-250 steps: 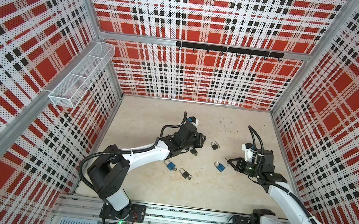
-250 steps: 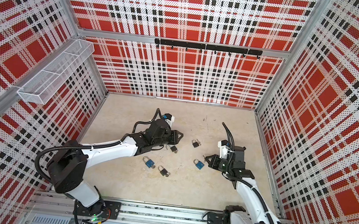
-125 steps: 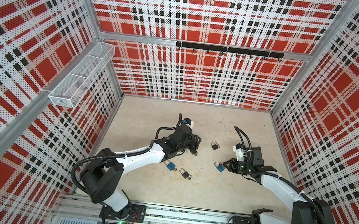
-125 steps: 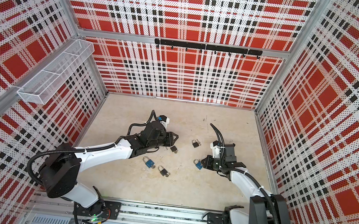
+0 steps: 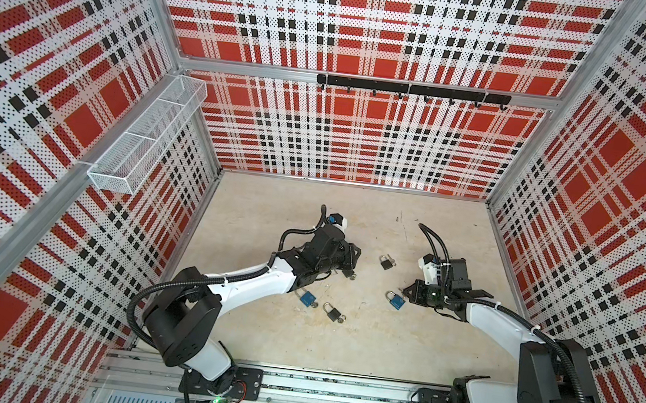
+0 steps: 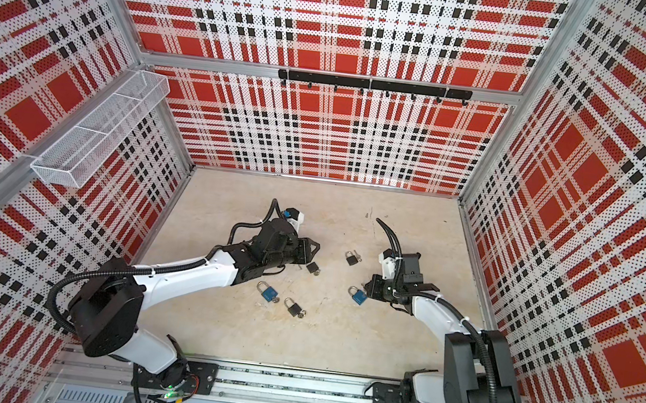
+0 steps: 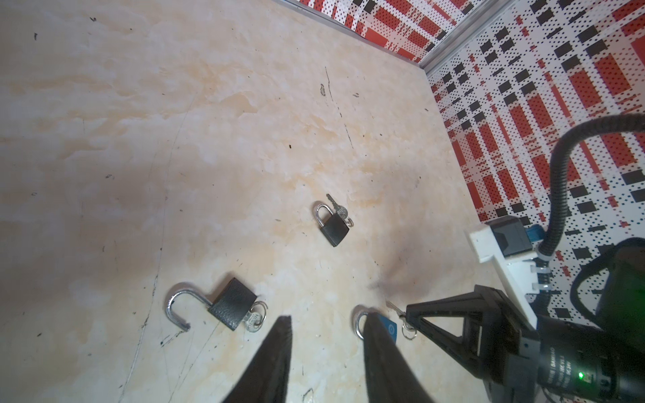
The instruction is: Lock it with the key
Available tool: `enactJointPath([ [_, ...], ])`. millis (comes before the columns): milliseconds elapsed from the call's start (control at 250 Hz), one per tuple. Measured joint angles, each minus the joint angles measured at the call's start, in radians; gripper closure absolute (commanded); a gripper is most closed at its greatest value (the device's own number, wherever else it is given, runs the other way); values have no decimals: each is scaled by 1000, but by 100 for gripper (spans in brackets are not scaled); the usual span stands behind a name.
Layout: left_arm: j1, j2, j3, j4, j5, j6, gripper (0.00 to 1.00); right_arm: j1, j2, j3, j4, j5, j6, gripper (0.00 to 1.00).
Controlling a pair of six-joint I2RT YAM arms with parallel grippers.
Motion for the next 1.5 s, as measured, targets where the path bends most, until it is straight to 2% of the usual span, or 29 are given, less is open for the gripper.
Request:
enactJointPath([
  [332, 0, -2, -10, 0, 0, -1, 62, 23, 47, 19, -1, 38, -5, 100],
  [808, 2, -16, -17, 0, 0, -3, 62, 42, 82, 46, -9, 96, -18, 87],
  [1188, 2, -21, -26, 0, 0, -4, 63, 66, 94, 51, -24, 131, -26, 83],
  [1500, 7, -64, -52, -6, -16, -4, 63, 96, -11, 52, -41, 134, -26, 79],
])
